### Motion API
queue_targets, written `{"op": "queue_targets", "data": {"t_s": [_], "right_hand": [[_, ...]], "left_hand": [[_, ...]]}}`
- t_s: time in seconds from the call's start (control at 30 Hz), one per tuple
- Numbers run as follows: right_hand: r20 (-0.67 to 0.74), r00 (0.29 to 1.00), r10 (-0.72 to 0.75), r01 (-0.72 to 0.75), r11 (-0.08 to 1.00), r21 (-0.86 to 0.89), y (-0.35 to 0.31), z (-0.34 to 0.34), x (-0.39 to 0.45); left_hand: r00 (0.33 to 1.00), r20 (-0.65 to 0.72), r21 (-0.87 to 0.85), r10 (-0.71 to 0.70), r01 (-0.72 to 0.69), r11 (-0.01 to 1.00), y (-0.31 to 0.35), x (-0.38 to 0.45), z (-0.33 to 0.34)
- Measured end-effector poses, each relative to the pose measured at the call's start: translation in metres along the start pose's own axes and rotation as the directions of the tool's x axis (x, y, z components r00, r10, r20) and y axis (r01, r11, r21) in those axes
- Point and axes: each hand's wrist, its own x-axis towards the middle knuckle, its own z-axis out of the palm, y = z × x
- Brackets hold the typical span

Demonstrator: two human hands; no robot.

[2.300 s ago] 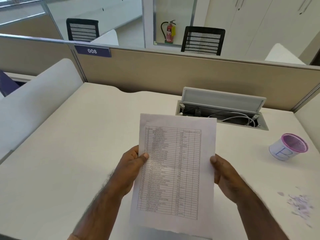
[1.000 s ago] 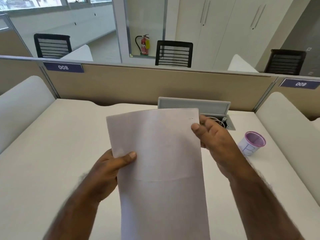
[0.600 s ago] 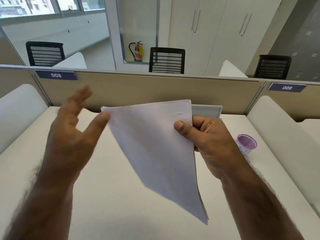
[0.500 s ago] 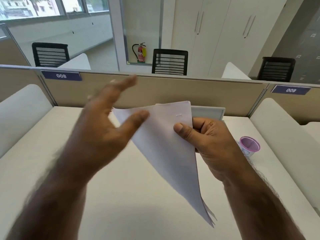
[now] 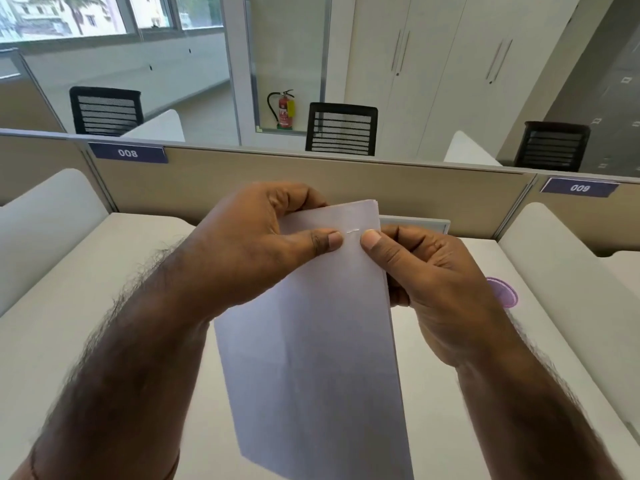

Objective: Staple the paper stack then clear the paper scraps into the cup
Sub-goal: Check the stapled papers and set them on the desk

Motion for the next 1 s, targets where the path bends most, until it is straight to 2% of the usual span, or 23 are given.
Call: {"op": "queue_targets", "data": {"t_s": [0.37, 0.8, 0.87, 0.93, 1.0], "right_hand": [[-0.044, 0.997, -0.064, 0.066, 0.997, 0.048, -0.001, 0.002, -0.004], [-0.064, 0.989, -0.133, 0.132, 0.991, -0.022, 0.005, 0.003, -0.006], [-0.116, 0.983, -0.144, 0.138, 0.989, -0.053, 0.009, 0.004, -0.006], [-0.208, 0.962, -0.175, 0.147, 0.979, -0.141, 0.015, 0.003, -0.005], [-0.318, 0.923, -0.217, 0.132, 0.955, -0.267, 0.023, 0.002, -0.003]], "left_hand": [[0.991, 0.115, -0.134, -0.072, 0.087, 0.987, 0.002, 0.001, -0.006], [0.991, 0.111, -0.086, -0.081, 0.091, 0.992, 0.004, -0.006, 0.004], [0.994, 0.051, -0.060, -0.093, 0.096, 0.994, 0.002, -0.007, 0.012], [0.989, -0.147, 0.113, -0.018, 0.035, 0.993, -0.007, -0.006, 0.024], [0.922, -0.375, 0.216, 0.101, -0.019, 0.976, -0.017, -0.012, 0.040]]}}
